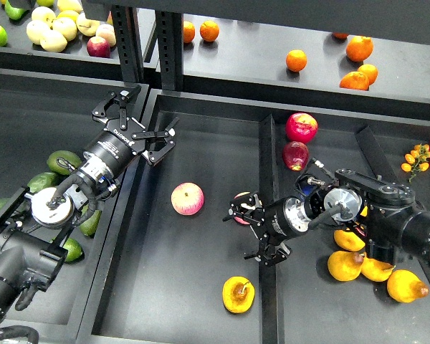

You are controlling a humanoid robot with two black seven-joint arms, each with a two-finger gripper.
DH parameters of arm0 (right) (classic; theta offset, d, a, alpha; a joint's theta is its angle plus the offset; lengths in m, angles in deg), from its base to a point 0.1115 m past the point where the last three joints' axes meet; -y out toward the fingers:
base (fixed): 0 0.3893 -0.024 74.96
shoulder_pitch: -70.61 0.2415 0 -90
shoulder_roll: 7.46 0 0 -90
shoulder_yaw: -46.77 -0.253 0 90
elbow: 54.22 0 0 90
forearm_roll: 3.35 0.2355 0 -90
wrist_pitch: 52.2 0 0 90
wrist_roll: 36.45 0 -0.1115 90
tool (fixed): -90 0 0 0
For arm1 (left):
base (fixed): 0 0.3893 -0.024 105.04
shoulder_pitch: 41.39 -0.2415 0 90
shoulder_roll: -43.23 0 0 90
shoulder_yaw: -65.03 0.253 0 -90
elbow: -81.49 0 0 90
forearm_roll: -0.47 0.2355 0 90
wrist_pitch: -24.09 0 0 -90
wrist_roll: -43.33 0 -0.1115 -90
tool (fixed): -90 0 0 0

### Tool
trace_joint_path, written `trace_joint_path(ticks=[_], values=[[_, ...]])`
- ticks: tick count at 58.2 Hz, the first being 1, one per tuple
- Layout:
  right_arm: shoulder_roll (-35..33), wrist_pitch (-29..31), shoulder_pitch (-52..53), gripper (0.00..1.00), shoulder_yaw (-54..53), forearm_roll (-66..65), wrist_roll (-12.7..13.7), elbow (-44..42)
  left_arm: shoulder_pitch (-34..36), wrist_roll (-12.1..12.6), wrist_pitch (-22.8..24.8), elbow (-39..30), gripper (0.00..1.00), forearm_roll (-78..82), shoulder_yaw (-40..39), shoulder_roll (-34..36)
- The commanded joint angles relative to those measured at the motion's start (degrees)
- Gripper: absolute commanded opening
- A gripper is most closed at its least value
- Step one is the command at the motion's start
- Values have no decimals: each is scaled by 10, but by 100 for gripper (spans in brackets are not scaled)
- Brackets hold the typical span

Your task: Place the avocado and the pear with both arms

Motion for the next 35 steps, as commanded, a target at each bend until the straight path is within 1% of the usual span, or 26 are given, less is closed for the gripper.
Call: trace_joint_path(ticks=[1,6,20,31,35], values=[[2,0,7,98,31,26,0,1,1,0,0,3,99,1,0,0],[2,0,5,98,49,27,0,-7,2,0,0,3,99,1,0,0],[2,0,7,98,52,19,0,-17,2,0,-1,6,99,2,0,0],[2,0,29,98,69,16,0,-20,2,0,-1,10,99,3,-1,0],[2,0,35,99,68,0,0,-34,2,0,-1,10,99,3,-2,0]])
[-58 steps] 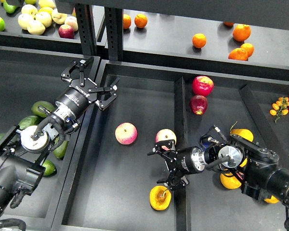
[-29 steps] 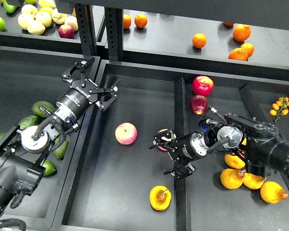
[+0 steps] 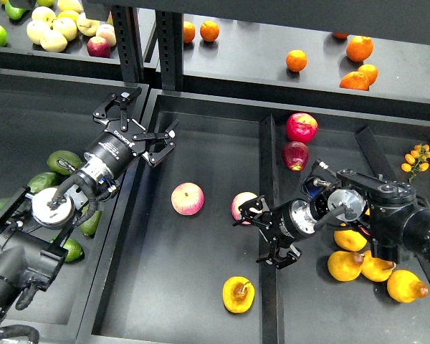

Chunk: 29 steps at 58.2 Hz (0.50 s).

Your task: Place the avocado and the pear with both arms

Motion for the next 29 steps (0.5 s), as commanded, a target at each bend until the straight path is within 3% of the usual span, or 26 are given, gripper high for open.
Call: trace_joint_path(ticks=[1,29], values=[[0,0,10,99,0,-20,0,-17,0,-1,0,0,99,0,-2,0],[0,0,32,99,-26,-75,0,-96,1,-2,-3,-9,99,13,-2,0]])
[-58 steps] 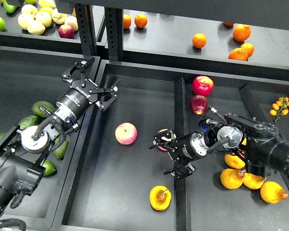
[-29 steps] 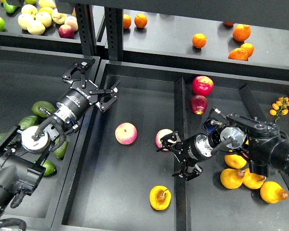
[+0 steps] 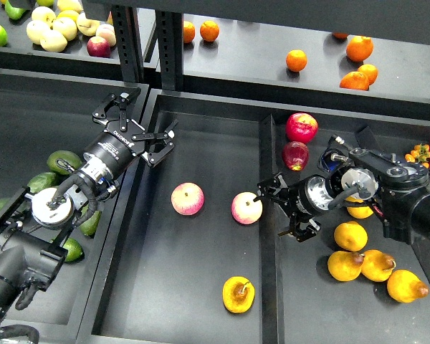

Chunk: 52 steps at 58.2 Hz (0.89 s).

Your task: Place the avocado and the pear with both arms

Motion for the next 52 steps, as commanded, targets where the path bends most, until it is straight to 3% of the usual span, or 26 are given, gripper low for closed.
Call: trace_joint_path(ticks=[1,13,38,52], values=[[0,0,9,99,-15,-15,0,-18,0,-1,0,-4,99,9,-2,0],[0,0,0,99,-33,-42,0,-63,-1,-1,0,-1,99,9,-4,0],[0,0,-1,99,-34,-40,0,-67,-1,-2,0,-2,99,9,-5,0],[-8,0,-40,100,-35,-127,0,-69,1,-1,0,5,99,9,-3,0]])
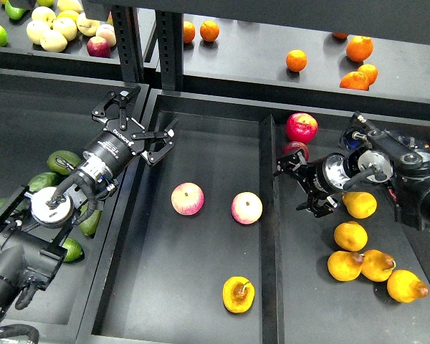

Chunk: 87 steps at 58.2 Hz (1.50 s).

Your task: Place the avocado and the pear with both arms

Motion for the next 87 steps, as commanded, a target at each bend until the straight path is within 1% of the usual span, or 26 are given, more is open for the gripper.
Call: trace_joint_path(ticks=[1,12,26,37,46,62,70,87], values=[[-8,0,-39,100,-2,-63,0,0,4,0,-1,1,99,0,1,0],[0,0,-81,100,-8,-86,0,3,4,0,0,1,99,-1,0,0],[0,0,-116,100,-64,-85,0,25,3,-1,1,7,99,-1,-1,0],[0,0,-119,100,-69,-71,0,72,3,0,3,14,99,-1,0,0],[0,0,-112,100,-68,-33,0,111,3,0,3,14,99,0,0,0],[0,0,-116,100,-60,-12,0,146,3,0,2,16,99,0,0,0],[0,0,-144,100,-64,-13,0,148,3,0,2,16,99,0,0,0],[0,0,-166,100,-69,-32,0,147,2,0,2,15,99,0,0,0]])
